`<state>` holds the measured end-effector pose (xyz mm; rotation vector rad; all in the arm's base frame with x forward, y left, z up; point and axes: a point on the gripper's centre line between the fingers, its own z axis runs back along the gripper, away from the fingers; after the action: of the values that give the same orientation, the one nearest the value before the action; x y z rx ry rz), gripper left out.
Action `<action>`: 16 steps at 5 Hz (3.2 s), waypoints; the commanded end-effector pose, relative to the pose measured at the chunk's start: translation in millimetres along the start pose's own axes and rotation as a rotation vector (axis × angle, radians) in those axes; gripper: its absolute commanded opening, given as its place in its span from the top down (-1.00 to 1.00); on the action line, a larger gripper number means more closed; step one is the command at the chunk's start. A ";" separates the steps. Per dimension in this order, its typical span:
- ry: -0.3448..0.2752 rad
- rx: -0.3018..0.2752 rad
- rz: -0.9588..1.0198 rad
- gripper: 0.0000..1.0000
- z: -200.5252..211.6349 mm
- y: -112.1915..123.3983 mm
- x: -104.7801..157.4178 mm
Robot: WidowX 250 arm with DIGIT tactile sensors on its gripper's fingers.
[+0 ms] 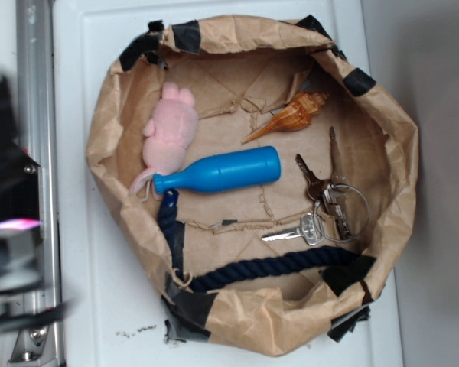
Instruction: Grab the blue rope.
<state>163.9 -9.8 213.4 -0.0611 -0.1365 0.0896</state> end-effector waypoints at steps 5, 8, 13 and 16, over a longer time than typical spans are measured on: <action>0.109 -0.229 -0.062 -1.00 -163.9 -55.2 61.0; 0.120 -0.162 -0.239 -1.00 -194.1 -104.0 69.8; 0.226 0.106 -0.050 1.00 -182.3 -54.7 65.8; 0.088 0.133 0.230 1.00 -69.3 12.0 68.2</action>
<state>240.7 12.1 140.2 0.0607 0.0311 0.3201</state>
